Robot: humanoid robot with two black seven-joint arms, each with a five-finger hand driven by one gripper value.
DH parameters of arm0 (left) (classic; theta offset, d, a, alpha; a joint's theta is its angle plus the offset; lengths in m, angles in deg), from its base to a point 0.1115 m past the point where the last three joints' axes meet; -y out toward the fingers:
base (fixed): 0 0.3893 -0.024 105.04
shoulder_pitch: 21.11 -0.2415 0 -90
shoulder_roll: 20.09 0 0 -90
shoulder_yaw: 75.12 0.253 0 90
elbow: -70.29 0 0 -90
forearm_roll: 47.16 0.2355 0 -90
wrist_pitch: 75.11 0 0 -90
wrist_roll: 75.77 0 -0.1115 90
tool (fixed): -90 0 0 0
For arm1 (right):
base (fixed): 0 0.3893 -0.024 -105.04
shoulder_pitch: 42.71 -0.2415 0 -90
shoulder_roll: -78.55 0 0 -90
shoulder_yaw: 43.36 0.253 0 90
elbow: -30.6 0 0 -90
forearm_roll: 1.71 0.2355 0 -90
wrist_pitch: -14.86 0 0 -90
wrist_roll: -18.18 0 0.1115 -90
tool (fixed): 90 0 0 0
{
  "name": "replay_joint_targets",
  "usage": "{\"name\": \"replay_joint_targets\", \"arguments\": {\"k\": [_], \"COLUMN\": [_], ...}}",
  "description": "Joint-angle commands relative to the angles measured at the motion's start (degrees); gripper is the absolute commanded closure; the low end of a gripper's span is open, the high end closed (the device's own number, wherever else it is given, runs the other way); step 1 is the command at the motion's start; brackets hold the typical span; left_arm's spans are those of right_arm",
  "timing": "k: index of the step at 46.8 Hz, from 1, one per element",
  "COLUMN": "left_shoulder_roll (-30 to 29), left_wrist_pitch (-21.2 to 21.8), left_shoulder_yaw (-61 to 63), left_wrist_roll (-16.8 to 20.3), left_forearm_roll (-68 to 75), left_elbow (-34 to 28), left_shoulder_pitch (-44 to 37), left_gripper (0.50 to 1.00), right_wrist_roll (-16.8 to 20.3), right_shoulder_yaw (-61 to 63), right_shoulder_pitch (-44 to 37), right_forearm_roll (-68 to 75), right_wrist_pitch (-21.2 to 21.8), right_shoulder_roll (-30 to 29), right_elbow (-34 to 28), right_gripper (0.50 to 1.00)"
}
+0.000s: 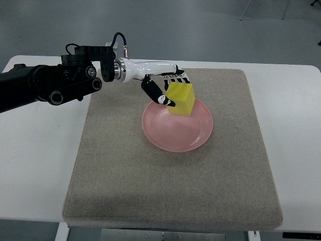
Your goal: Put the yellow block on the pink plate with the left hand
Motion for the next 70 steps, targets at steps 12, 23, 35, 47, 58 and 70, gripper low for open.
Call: {"name": "replay_joint_targets", "arguments": {"k": [12,23,35,47,58,70], "left_shoulder_roll": [3.0,3.7,3.9,3.8,3.4,1.6], "left_wrist_pitch": [-0.1,-0.7,-0.8,-0.7,-0.7,-0.8], "left_shoulder_yaw": [0.5,0.1,0.6,0.7,0.7,0.7], "left_wrist_roll": [0.0,0.0,-0.1,-0.2,-0.2,-0.2], "left_forearm_roll": [3.5,8.8,9.7,9.7,9.6,9.3], "left_elbow": [-1.8,-1.8,-1.8,-1.8,-1.8,-1.9], "left_shoulder_pitch": [-1.5,-1.4,-1.7,-1.8,-1.8,-1.7], "left_gripper": [1.0,1.0,1.0,0.575,0.51,0.51], "right_wrist_roll": [0.0,0.0,0.0,0.0,0.0,0.0], "right_shoulder_yaw": [0.0,0.0,0.0,0.0,0.0,0.0], "right_shoulder_pitch": [-0.1,-0.1,-0.1,-0.1,0.0,-0.1], "right_forearm_roll": [0.0,0.0,0.0,0.0,0.0,0.0], "right_wrist_pitch": [0.0,0.0,0.0,-0.1,0.0,-0.1], "right_shoulder_roll": [0.0,0.0,0.0,0.0,0.0,0.0], "right_elbow": [0.0,0.0,0.0,0.0,0.0,0.0], "right_gripper": [0.576,0.576,0.576,0.576,0.576,0.576]}}
